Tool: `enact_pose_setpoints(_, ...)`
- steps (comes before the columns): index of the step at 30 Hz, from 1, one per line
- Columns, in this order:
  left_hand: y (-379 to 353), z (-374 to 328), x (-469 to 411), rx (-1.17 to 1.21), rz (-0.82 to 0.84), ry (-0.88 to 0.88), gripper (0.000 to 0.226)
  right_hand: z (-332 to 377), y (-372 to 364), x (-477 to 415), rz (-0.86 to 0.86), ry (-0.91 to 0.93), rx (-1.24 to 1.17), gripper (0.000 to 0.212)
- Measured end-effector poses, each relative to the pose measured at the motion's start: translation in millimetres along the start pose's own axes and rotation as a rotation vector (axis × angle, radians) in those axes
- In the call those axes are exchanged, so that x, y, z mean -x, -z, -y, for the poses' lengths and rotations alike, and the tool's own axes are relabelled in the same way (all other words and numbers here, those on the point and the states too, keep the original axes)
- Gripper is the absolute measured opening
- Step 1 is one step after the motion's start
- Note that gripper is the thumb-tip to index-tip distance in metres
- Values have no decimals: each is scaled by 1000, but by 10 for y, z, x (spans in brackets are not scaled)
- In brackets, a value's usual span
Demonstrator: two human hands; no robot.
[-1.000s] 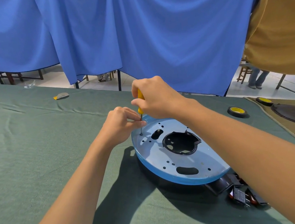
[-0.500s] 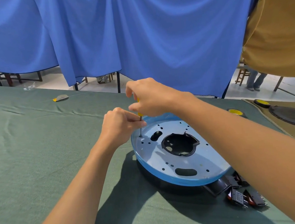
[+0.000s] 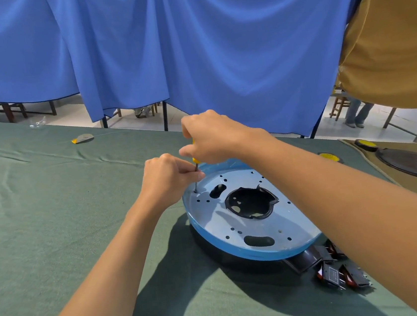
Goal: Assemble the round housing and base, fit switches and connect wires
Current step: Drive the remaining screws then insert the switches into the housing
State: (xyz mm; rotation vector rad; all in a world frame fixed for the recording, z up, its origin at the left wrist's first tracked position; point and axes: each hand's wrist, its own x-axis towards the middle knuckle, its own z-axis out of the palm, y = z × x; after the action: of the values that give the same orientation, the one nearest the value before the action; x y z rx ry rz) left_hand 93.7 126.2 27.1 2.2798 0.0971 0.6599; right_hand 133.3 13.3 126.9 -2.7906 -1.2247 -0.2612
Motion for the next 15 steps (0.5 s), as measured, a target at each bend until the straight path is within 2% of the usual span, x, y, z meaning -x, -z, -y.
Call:
enact_pose_setpoints(2, 8, 6, -10, 5, 27, -7, 5, -18, 17, -15, 3, 62, -20, 18)
enact_pose_setpoints(5, 8, 8, -9, 21, 88, 0, 7, -37, 9, -9, -55, 42, -26, 11)
enact_pose_setpoints(7, 3, 8, 5, 34, 68, 17, 10, -42, -5, -6, -84, -26, -41, 20)
enact_pose_setpoints(10, 4, 11, 23, 37, -50, 41, 7, -26, -34, 11, -105, -94, -1, 42)
enact_pose_setpoints(12, -4, 2, 25, 32, -58, 22, 9, -18, -36, 18, -98, -112, 28, 47)
enact_pose_setpoints(14, -9, -12, 17, 1, -42, -2, 7, -13, 7, 17, -58, -79, 23, 40)
enact_pose_setpoints(15, -8, -14, 9, -4, -34, 1, 6, -14, 29, 9, -38, -34, 13, 30)
